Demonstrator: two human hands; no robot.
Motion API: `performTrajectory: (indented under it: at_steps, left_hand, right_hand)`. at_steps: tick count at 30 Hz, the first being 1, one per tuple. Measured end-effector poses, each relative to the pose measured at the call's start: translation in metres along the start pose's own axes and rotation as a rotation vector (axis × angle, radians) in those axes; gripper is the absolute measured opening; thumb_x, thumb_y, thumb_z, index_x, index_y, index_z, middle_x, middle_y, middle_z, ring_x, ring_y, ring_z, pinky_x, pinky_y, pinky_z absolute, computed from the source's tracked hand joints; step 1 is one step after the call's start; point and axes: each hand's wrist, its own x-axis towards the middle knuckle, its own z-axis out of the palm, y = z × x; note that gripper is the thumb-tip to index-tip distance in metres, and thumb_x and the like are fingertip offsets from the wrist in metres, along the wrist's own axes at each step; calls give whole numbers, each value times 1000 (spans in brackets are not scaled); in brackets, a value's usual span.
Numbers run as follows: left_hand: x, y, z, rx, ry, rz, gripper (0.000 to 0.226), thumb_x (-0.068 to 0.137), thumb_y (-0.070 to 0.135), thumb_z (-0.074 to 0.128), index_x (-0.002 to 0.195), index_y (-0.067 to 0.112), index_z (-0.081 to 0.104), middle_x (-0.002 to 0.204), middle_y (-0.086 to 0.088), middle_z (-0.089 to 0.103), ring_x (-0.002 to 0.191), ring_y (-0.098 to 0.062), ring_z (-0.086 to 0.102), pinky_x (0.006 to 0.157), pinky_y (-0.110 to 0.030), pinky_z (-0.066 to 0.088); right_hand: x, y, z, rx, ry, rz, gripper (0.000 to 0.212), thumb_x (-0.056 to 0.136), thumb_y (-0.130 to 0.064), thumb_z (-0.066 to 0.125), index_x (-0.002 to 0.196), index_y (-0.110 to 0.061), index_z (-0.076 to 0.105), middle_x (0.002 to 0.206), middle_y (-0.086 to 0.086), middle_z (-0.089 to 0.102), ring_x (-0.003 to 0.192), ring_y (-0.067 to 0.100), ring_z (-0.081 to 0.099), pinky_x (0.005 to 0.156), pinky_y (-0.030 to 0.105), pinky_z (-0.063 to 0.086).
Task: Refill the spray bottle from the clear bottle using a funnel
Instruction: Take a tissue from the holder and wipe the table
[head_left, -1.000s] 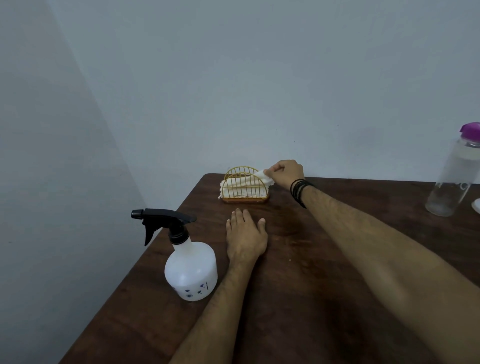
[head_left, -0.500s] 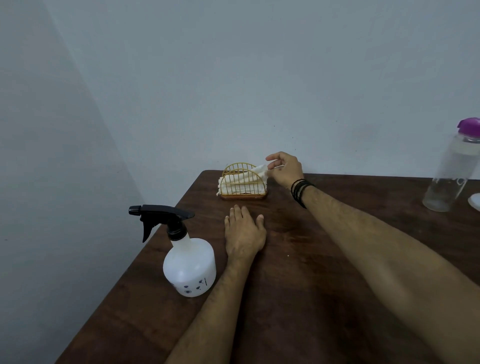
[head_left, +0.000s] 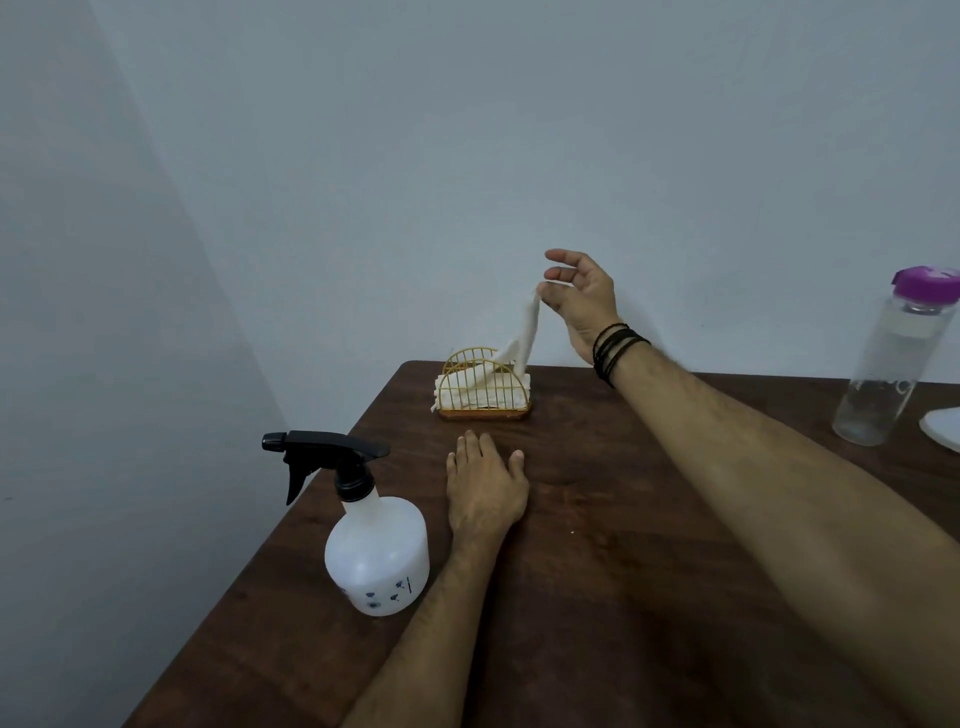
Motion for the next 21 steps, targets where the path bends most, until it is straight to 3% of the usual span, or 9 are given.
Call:
performTrajectory:
  at_steps: [6,10,13,17,19,21]
  left_hand:
    - [0,0,0,-37,13,-8,70,103,51,36,157,9,25,166,-11,20,155,-24,13,127,-41,10]
    - [-3,0,-3,-150,73,37,75,97,57,48,155,13,29,162,-9,31,151,-23,25,124,-42,21]
    - [-16,9,-14,-474,133,59,70,94,56,57,151,19,40,153,-3,46,139,-19,44,114,-40,39]
    - [-31,45,-38,-1143,105,41,64,88,55,64,143,24,53,134,-3,64,114,-16,64,97,-35,54]
    - [-38,65,-49,-1253,35,90,57,86,49,65,134,18,63,122,-1,70,108,-14,67,85,-26,57]
    - [-44,79,-55,-1272,17,115,33,90,32,70,116,12,73,105,1,74,94,-7,68,72,-17,55]
  right_hand:
    - [-4,-48,-7,33,-59,-31,40,84,15,63,114,-12,65,93,2,57,84,16,58,85,32,55]
    - [-24,-84,-16,-115,-236,83,48,84,17,58,119,-16,63,95,1,58,84,13,59,78,28,54]
    - [-43,-99,-26,-216,-332,154,47,87,16,55,119,-17,63,93,0,58,82,13,59,75,29,55]
    - [-69,-101,-34,-258,-382,198,45,88,17,53,121,-13,62,89,0,58,76,12,58,68,26,55]
    - [-82,-100,-36,-272,-407,204,44,87,18,54,120,-11,62,90,2,57,74,13,57,66,25,54]
    - [-90,-99,-36,-292,-428,204,43,86,18,56,118,-11,63,90,4,57,73,13,57,65,25,53]
